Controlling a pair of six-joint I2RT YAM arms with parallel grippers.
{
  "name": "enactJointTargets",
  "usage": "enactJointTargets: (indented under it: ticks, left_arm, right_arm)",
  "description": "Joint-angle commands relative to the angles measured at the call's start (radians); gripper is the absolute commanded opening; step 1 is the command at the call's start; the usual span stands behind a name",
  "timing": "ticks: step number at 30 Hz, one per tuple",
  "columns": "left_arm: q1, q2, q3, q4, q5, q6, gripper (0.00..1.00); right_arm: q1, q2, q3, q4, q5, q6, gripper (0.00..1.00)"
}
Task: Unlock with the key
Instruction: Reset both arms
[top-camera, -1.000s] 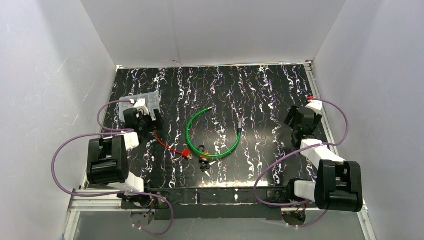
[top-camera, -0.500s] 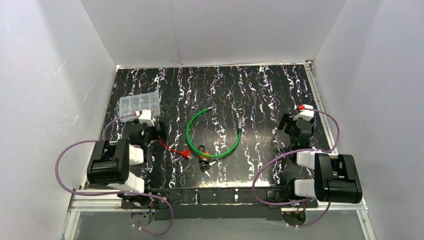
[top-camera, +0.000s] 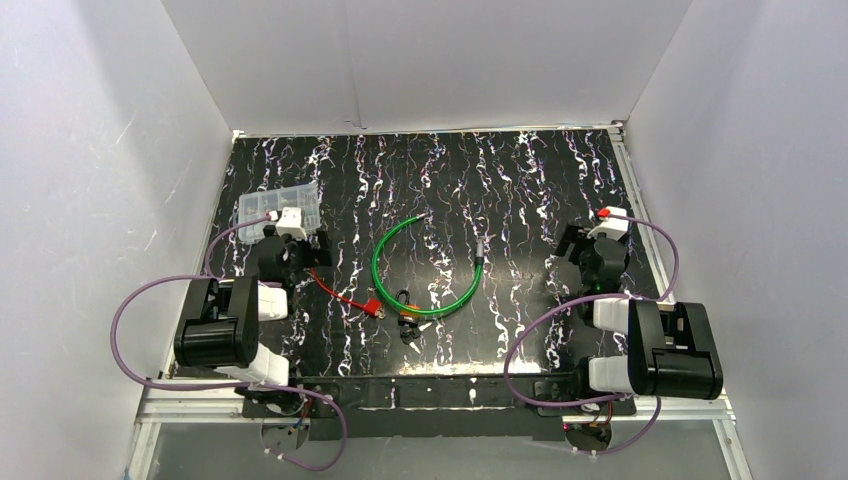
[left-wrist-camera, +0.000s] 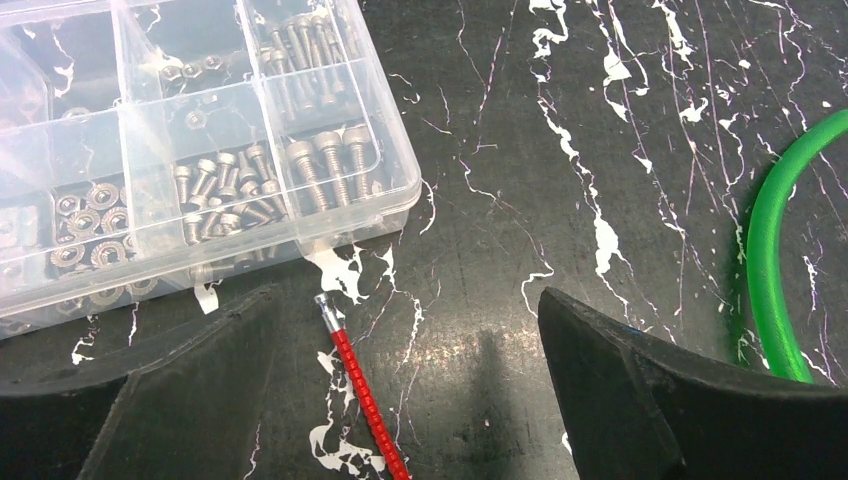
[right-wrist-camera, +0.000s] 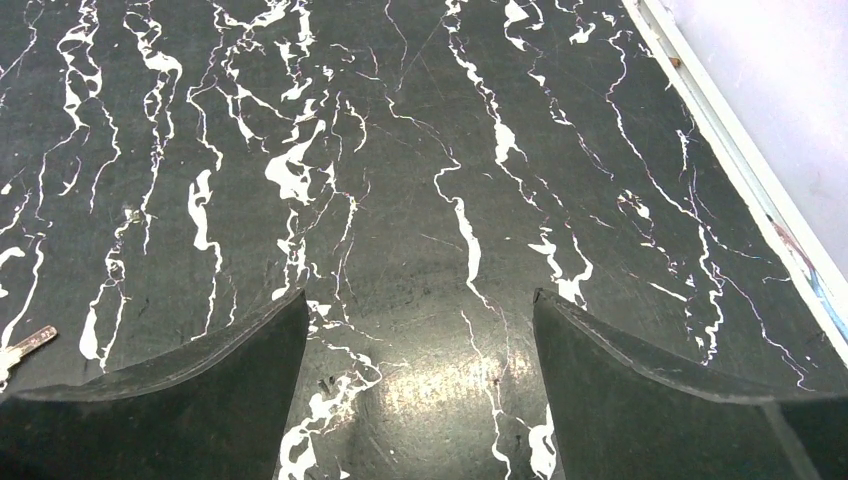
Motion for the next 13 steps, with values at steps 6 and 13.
enactJointTargets:
  ticks: [6, 13]
  left_arm:
    - [-0.002, -0.021, -0.003, -0.01, -0.015, 0.001, 0.98]
    - [-0.003, -0.019, 0.004, -0.017, -0.018, 0.005, 0.98]
  right_arm:
    - [-0.005, -0.001, 0.012, 0.087, -0.006, -0.004, 0.9]
    - [-0.005, -0.001, 0.013, 0.087, -0.007, -0.005, 0.9]
